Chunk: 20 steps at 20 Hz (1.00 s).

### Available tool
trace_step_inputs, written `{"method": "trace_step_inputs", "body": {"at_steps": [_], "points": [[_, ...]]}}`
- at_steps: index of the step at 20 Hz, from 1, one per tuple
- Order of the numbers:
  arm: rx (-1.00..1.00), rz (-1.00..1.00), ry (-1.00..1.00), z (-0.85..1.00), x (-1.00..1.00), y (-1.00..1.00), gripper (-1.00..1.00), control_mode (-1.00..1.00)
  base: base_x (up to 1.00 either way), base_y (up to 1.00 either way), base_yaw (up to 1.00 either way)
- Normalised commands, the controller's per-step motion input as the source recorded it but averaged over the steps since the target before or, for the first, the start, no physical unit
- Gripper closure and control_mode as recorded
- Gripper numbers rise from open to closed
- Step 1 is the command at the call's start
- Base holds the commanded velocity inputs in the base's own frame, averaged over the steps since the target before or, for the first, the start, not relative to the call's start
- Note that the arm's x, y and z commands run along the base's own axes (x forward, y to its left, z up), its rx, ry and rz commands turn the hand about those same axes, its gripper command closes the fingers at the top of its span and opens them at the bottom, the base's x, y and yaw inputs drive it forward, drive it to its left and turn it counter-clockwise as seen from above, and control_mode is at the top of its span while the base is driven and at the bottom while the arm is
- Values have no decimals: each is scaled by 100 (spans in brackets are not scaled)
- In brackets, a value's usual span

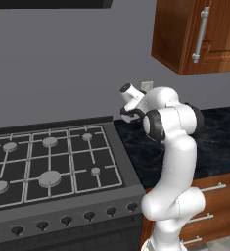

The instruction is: Turn on the sink faucet. Then move the bell pepper from the counter to the sink. Turn off the sink. Move the vegetable from the sink to the pot next to the stove. Finally move the pot to the front center burner.

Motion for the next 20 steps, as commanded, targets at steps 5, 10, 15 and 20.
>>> {"method": "trace_step_inputs", "body": {"at_steps": [5, 10, 15, 20], "points": [[-1, 0, 2, -12, 11, 0, -100, -100, 0, 0, 0], [0, 1, 0, -11, 28, -1, -100, -100, 0, 0, 0], [0, 1, 0, -14, 27, -11, -100, -100, 0, 0, 0], [0, 0, 0, -12, 23, -22, -100, -100, 0, 0, 0]]}}
